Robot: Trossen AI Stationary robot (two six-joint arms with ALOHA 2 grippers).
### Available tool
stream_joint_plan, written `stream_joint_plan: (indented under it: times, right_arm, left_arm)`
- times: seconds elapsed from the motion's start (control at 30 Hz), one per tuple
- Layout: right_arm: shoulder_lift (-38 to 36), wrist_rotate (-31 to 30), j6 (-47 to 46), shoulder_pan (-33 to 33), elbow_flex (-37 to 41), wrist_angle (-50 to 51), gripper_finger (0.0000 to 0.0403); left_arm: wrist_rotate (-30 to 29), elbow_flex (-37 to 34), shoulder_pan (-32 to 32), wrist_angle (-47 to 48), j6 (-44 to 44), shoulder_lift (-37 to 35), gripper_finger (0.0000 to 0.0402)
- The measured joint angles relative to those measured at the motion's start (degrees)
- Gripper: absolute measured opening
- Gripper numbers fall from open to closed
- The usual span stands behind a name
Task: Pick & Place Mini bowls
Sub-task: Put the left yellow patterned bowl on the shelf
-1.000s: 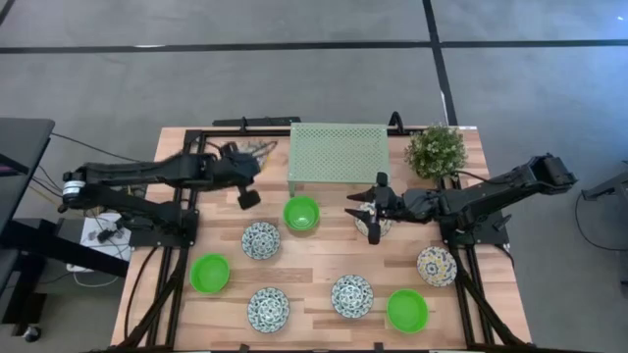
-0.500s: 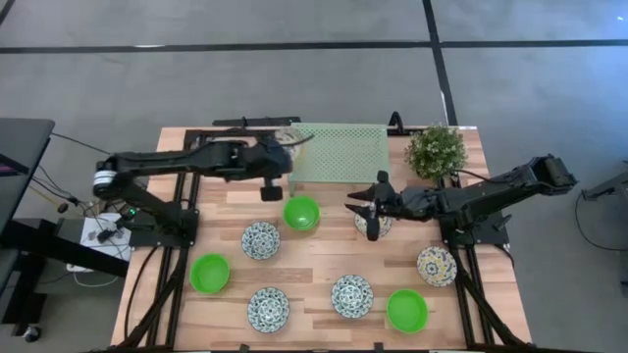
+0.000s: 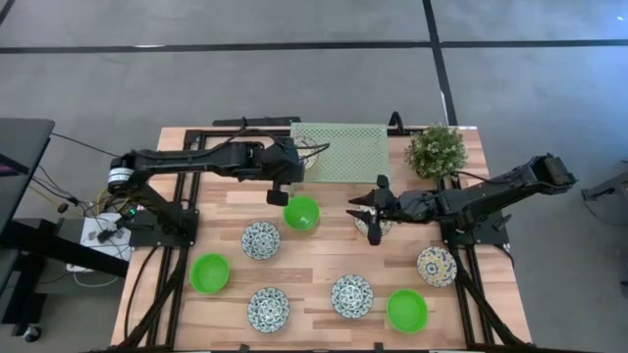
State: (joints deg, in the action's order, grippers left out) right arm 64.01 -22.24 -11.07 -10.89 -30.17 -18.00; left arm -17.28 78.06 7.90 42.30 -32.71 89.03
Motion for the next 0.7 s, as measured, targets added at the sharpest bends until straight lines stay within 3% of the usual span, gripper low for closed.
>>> stream_joint_plan:
  times: [0.4, 0.7]
  right_arm:
    - [0.00, 0.20, 0.00, 0.02, 0.00, -0.10, 0.0133]
    - [0.00, 0.35, 0.00, 0.02, 0.00, -0.13, 0.0134]
  left_arm:
    - [-0.61, 0.04, 4.89, -1.19, -1.51, 2.90, 0.0013]
    - [-0.06, 0.04, 4.76, -2.91, -1.53, 3.04, 0.0024]
